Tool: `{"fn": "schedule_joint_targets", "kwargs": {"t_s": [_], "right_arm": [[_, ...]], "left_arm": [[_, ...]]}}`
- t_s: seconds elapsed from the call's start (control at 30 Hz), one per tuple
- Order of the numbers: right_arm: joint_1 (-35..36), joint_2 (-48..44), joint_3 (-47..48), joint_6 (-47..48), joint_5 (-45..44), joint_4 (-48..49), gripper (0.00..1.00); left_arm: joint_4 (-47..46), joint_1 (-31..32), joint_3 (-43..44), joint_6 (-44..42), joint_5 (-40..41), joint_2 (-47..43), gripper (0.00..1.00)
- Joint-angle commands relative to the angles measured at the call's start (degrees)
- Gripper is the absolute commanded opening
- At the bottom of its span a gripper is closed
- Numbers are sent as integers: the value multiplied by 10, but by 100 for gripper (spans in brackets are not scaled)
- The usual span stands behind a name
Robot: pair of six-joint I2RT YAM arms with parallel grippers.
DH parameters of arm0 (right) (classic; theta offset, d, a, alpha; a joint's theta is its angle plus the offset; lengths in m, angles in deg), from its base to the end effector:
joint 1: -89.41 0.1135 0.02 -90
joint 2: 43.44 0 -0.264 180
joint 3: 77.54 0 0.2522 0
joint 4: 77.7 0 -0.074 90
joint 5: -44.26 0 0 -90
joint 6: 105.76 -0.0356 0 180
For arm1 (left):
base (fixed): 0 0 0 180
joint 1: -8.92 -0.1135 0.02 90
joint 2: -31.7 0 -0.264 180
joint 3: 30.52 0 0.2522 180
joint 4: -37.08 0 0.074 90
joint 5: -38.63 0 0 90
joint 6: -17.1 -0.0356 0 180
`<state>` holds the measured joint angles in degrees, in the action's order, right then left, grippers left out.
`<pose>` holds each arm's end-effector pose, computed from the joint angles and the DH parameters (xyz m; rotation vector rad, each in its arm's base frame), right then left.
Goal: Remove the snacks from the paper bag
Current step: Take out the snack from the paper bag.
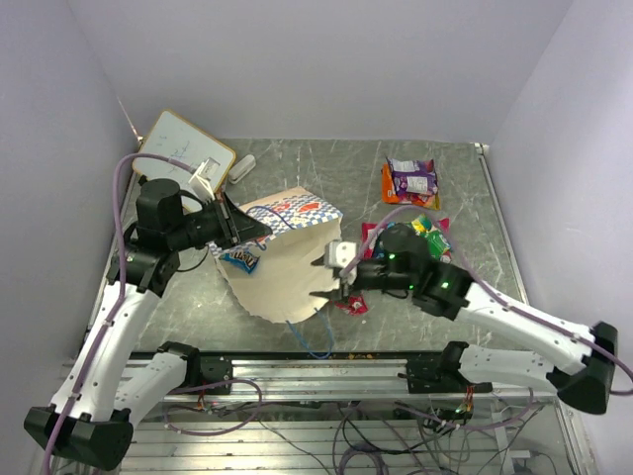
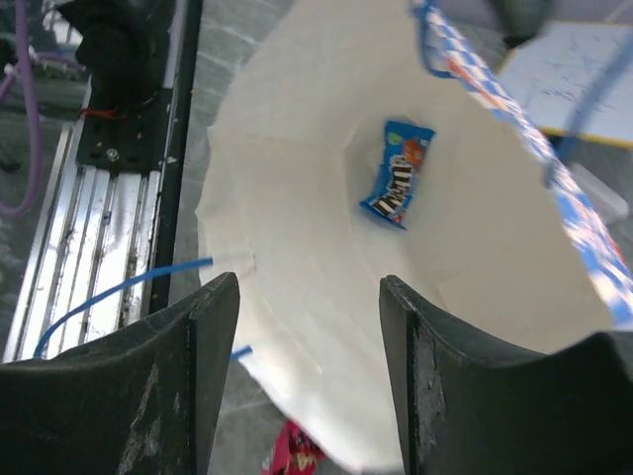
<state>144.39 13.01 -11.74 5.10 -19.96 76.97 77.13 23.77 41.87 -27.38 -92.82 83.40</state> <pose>0.1164 0.1931 0.3453 -1.4078 1.2806 0.8250 0.1750 -0.0708 0.3764 -0.0118 2.0743 -1.3691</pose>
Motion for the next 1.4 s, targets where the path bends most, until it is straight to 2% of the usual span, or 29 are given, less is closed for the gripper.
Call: {"fn": "schedule_joint_targets", "kwargs": {"t_s": [0.0,0.2,0.33,0.53,0.67,0.93,1.23,1.37], "right_arm": [[67,53,-38,80,-46,126,58],[131,192,-50,136,-205,271,57],[142,274,-54,127,-251,388,57],[145,369,-47,100,-299,474,55],[145,421,-34,100,-311,501,55],[140,510,-28,78,-311,635,65],[116,607,34,48,-336,672,80],[100,649,77,42,-338,663,82]], "left_arm": [[13,4,6,21,-5,-27,7],[18,5,3,40,8,-41,7],[17,6,11,49,10,-39,7],[6,9,26,54,8,-26,7],[1,9,40,56,7,-17,7],[-21,11,55,71,-4,-10,7],[-28,15,86,74,-20,11,7],[-34,18,96,80,-28,14,7]]}}
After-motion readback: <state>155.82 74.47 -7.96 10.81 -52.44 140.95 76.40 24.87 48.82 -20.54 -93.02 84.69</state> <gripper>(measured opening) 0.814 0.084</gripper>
